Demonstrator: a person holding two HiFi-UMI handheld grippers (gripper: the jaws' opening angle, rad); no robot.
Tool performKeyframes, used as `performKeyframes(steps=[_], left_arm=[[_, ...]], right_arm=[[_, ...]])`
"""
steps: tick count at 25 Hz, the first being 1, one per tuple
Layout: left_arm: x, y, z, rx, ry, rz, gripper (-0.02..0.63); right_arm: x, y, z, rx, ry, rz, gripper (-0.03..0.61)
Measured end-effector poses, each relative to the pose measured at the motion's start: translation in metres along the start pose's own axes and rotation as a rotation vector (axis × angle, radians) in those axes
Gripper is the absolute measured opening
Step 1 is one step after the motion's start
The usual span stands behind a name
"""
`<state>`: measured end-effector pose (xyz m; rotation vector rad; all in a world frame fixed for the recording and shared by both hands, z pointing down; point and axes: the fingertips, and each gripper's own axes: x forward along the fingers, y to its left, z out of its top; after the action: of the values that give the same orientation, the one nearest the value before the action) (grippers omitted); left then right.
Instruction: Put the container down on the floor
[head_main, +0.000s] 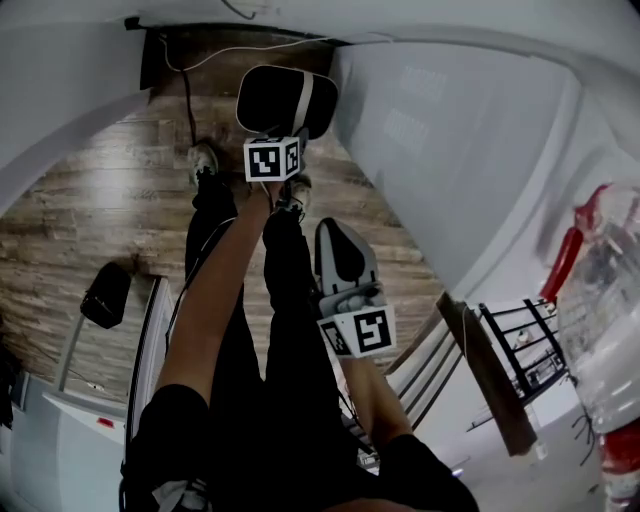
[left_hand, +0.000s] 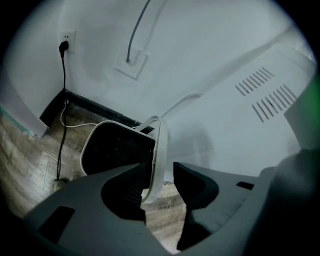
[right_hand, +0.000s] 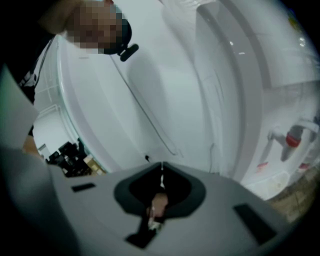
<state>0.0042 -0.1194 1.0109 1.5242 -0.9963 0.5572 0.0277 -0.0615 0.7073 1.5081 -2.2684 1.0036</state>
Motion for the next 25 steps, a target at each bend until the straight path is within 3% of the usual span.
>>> performKeyframes(steps=[8, 13, 16, 20, 25], left_arm=[[-0.057, 0.003, 0.000, -0.053, -0.056, -0.001, 0.187], [-0.132, -0.008, 0.017, -0.016, -0.125, -0.034, 0.040], [-0.178, -0.022, 0.031, 0.009, -0.186, -0.085, 0.028], [-0.251, -0.058, 0.047, 0.067, -0.263, -0.142, 0.028], [-0.355, -0.136, 0.079, 0.161, -0.386, -0.228, 0.028]], right_arm=[[-0.012, 0.014, 0.026, -0.021, -0.023, 0.005, 0.034], [-0.028, 0.034, 0.057, -0.047, -0.046, 0.003, 0.034], [-0.039, 0.044, 0.077, -0.058, -0.060, 0.006, 0.034], [-0.067, 0.056, 0.106, -0.076, -0.074, -0.001, 0.034], [-0.108, 0.064, 0.149, -0.065, -0.115, -0.015, 0.034]])
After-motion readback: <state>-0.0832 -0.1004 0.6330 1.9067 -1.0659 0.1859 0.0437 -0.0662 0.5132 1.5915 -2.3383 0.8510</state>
